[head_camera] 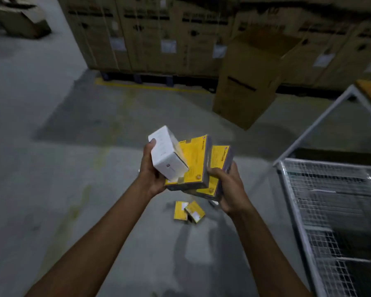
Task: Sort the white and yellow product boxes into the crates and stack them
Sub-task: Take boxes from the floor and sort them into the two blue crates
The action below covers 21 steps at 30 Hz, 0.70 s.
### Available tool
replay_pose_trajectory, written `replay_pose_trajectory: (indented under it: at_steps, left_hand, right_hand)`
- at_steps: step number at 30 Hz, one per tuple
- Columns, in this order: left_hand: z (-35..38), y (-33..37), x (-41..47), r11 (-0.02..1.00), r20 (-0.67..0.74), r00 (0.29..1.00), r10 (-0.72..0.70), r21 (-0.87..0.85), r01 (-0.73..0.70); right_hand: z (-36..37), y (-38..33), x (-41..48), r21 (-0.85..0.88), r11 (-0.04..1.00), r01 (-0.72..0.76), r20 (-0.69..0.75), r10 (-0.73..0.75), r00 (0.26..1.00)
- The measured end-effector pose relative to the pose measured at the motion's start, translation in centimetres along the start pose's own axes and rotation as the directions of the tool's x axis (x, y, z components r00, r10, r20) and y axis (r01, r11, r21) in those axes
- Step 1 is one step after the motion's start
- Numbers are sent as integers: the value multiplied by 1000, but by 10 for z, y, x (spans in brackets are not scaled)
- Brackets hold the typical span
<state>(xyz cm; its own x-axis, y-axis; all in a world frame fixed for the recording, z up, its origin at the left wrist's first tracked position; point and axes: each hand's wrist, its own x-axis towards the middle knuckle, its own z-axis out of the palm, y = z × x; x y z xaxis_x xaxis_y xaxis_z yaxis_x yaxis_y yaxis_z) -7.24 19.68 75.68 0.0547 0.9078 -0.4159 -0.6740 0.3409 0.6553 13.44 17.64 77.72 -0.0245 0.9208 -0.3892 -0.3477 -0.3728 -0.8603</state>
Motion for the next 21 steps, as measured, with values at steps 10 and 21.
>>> replay_pose_trajectory:
  at_steps: [10, 21]
  left_hand:
    - [21, 22, -43, 982, 189, 978, -89, -146, 117]
    - [33, 1, -42, 918, 266, 952, -151, -320, 235]
  right_hand:
    - [40, -54, -68, -262, 931, 256, -88, -287, 954]
    - [88, -46, -117, -682, 640, 354, -125, -579, 805]
